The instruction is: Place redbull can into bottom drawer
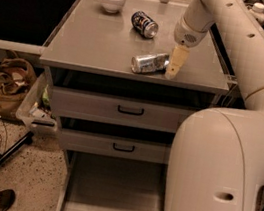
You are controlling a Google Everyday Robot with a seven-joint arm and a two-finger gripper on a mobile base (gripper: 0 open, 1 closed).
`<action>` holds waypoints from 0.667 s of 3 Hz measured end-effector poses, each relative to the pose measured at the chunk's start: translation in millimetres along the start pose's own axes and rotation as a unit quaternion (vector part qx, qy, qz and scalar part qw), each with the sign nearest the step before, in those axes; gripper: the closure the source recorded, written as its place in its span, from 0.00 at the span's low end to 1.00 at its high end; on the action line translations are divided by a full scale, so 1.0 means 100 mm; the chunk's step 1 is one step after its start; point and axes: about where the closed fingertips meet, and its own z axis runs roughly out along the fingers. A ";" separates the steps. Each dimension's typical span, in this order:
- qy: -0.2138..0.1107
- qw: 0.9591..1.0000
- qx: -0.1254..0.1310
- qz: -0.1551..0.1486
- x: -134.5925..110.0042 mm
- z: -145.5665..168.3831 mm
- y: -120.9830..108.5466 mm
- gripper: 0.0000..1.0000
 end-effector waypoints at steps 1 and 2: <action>0.003 1.000 -0.007 -0.017 -0.13 0.09 -0.05 0.00; 0.008 0.999 -0.019 -0.031 -0.21 0.16 -0.03 0.12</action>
Offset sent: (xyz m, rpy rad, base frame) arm 0.0050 0.0287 -0.0052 -0.0597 0.0558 0.0970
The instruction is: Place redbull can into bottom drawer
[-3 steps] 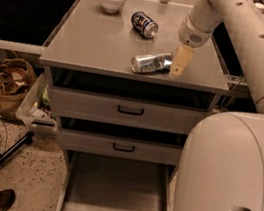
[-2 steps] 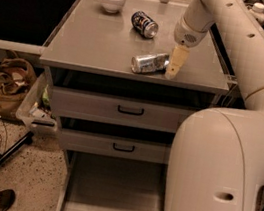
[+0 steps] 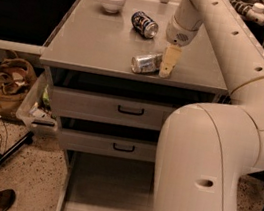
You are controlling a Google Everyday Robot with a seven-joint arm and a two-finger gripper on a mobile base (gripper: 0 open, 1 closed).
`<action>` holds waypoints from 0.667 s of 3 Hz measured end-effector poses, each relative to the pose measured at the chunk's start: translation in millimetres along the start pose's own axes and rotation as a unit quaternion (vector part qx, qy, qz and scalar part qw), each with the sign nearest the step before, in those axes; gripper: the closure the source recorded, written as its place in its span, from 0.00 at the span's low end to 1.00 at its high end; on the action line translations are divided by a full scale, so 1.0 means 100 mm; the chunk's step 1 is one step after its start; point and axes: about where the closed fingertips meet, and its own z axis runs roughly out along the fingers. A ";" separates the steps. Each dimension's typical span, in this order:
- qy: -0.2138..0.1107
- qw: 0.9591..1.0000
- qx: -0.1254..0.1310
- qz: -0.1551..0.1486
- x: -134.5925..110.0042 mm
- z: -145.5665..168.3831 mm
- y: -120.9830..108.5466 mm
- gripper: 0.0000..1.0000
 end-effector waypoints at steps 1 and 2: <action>0.000 1.000 0.000 0.000 0.00 0.00 0.00 0.30; 0.000 1.000 0.000 0.000 0.00 0.00 0.00 0.54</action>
Offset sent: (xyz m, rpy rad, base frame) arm 0.0000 0.0002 -0.0001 -0.0003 0.0003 0.0005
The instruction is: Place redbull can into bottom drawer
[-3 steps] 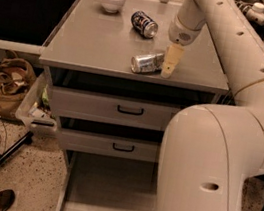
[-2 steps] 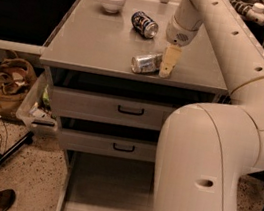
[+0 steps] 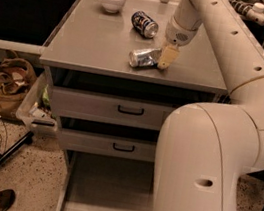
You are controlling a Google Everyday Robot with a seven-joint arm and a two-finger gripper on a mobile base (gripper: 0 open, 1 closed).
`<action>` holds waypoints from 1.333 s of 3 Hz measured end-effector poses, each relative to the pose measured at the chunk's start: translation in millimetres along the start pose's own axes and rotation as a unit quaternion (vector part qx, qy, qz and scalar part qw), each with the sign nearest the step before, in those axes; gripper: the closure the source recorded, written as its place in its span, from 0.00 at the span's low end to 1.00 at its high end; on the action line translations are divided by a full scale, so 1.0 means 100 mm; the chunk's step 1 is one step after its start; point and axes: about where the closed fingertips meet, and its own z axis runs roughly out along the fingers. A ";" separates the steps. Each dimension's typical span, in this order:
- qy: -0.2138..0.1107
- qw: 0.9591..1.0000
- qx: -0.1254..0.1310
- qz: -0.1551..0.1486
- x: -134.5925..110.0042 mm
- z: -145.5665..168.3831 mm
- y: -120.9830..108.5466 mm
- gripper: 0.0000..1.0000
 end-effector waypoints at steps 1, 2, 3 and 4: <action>-0.001 1.000 0.007 0.004 0.01 -0.04 0.01 0.77; -0.020 0.997 0.057 0.039 0.09 -0.40 0.05 0.98; -0.062 0.985 0.143 0.069 0.05 -1.10 0.24 1.00; -0.105 0.971 0.196 0.088 -0.03 -1.46 0.58 1.00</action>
Offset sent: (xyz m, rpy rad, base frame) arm -0.1008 -0.0080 0.0247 0.1433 -0.1734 -0.1631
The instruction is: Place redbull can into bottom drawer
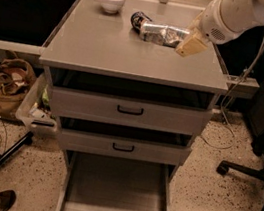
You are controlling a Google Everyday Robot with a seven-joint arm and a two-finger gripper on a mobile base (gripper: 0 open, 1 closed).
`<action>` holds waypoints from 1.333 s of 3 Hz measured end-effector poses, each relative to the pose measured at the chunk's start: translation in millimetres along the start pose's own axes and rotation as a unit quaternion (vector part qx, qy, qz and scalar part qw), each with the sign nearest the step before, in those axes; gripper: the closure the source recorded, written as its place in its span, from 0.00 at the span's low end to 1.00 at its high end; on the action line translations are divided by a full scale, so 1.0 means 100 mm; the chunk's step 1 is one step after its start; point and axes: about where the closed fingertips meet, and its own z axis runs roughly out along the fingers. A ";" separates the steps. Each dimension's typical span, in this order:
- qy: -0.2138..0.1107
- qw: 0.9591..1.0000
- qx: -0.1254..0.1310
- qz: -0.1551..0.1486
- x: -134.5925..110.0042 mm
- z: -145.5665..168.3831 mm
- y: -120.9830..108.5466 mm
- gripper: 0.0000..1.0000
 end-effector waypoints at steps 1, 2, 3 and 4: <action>-0.024 1.000 0.009 0.012 -0.01 -0.03 0.45 1.00; -0.014 1.000 -0.019 0.004 0.03 0.17 1.07 1.00; 0.006 0.998 -0.058 -0.003 0.19 0.39 1.48 1.00; 0.006 0.998 -0.058 -0.003 0.19 0.39 1.48 1.00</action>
Offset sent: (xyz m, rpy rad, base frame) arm -0.1502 0.0688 -0.2078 -0.0678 0.2270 0.0904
